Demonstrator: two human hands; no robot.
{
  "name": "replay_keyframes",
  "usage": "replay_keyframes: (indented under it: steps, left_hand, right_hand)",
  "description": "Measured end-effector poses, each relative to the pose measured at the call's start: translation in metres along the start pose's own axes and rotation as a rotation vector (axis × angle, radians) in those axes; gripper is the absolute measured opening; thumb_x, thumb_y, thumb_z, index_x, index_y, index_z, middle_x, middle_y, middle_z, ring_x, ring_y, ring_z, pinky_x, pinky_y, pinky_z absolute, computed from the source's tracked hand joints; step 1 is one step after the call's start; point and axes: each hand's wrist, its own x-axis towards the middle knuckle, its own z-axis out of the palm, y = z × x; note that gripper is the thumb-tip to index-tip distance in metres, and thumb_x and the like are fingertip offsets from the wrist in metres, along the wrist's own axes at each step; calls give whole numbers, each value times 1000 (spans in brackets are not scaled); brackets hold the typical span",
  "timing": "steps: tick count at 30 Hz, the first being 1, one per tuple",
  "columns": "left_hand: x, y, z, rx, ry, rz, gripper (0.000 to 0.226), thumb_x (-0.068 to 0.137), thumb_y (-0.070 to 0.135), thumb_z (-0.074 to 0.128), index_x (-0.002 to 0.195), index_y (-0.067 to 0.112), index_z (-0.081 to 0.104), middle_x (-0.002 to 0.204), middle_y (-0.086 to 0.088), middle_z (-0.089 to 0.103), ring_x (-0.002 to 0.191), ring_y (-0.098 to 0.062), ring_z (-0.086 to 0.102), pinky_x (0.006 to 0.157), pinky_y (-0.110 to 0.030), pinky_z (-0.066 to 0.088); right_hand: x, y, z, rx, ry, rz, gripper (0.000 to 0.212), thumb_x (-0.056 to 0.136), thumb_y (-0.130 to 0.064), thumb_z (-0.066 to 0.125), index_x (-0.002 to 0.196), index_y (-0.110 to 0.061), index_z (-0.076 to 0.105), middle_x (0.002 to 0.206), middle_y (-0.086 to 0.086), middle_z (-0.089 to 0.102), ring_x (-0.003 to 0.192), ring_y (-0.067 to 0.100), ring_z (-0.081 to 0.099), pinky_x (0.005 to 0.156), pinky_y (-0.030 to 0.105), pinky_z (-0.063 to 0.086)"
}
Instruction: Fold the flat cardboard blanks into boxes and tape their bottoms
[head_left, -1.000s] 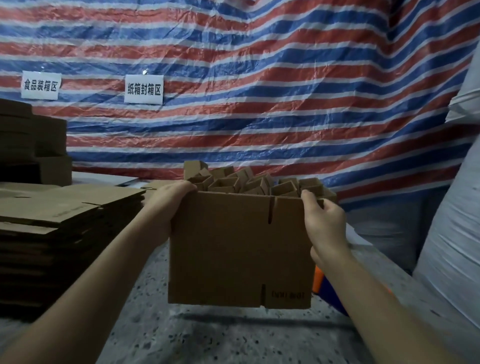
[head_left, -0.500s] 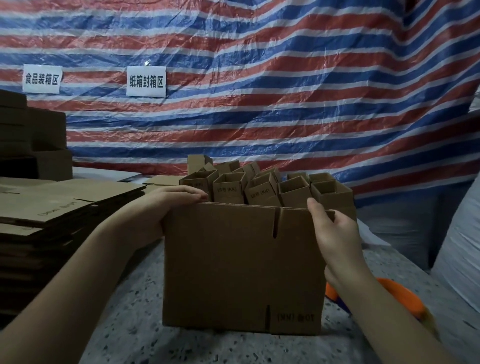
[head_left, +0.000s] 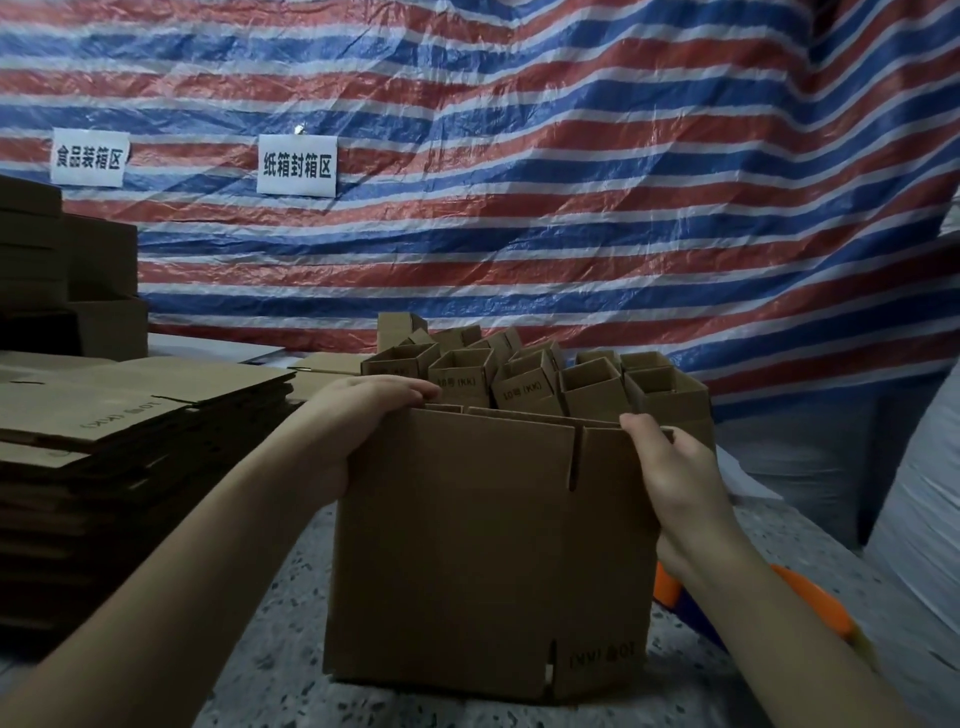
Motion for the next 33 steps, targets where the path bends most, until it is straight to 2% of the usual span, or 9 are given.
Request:
replay_keyframes:
  steps: [2, 5, 8, 12, 14, 18, 22, 29, 33]
  left_hand:
    - [-4, 0, 0, -66, -3, 16, 33, 100, 6, 45, 99, 25, 71, 91, 3, 68, 79, -8, 63, 48, -11, 48]
    - [1, 3, 6, -69, -122, 3, 39, 101, 2, 40, 123, 24, 65, 96, 4, 71, 72, -9, 65, 47, -12, 48]
    - [-4, 7, 8, -60, -234, -10, 46, 102, 0, 36, 137, 21, 55, 101, 2, 68, 74, -7, 58, 50, -15, 51]
    - [-27, 0, 8, -291, -362, -87, 45, 90, 16, 45, 131, 28, 61, 89, -12, 74, 60, -11, 63, 56, -24, 55]
    - [-25, 7, 18, -294, -303, -83, 48, 97, 7, 34, 138, 18, 55, 112, -17, 69, 58, -10, 64, 51, -19, 53]
    - [-28, 12, 33, -373, -177, -5, 48, 101, -5, 26, 144, 7, 45, 145, -20, 49, 125, -32, 55, 86, -27, 50]
    - [-41, 2, 39, -440, -11, 43, 39, 100, 13, 37, 119, 27, 68, 91, -8, 77, 62, -15, 70, 48, -26, 55]
    - [-34, -4, 48, -422, 114, 111, 43, 101, 12, 32, 127, 28, 62, 115, -14, 67, 98, -33, 69, 66, -35, 60]
    - [-35, -7, 52, -380, 128, 80, 42, 101, 13, 31, 130, 27, 58, 118, -16, 64, 97, -28, 68, 68, -33, 61]
  right_hand:
    - [2, -1, -2, -27, -23, 14, 34, 93, -42, 60, 91, -8, 65, 76, 8, 64, 67, 22, 66, 53, 33, 52]
    - [3, -3, -5, -36, -66, 17, 43, 94, -42, 56, 101, -1, 65, 83, 11, 62, 80, 28, 62, 74, 40, 48]
    - [3, -7, -8, -17, -116, 15, 35, 96, -39, 52, 94, -8, 69, 78, 8, 67, 75, 23, 66, 70, 37, 51]
    - [1, -8, -11, 3, -193, -6, 39, 99, -39, 46, 90, -8, 68, 73, 8, 67, 70, 19, 65, 65, 33, 52]
    - [1, -8, -13, 16, -228, -27, 39, 99, -39, 44, 80, -12, 64, 68, 6, 63, 67, 18, 62, 64, 33, 50]
    - [1, -7, -16, 77, -324, -22, 40, 89, -48, 47, 79, -13, 65, 71, 9, 61, 66, 19, 61, 59, 32, 53]
    - [0, -8, -13, 102, -352, -5, 41, 84, -55, 50, 76, -25, 76, 82, 9, 70, 73, 18, 69, 62, 31, 57]
    - [0, -14, -12, 219, -312, 129, 49, 97, -55, 47, 76, -28, 82, 76, 5, 76, 66, 15, 74, 52, 26, 56]
    - [-2, -13, -11, 254, -380, 149, 53, 100, -47, 43, 74, -21, 81, 68, 6, 71, 61, 16, 71, 50, 26, 55]
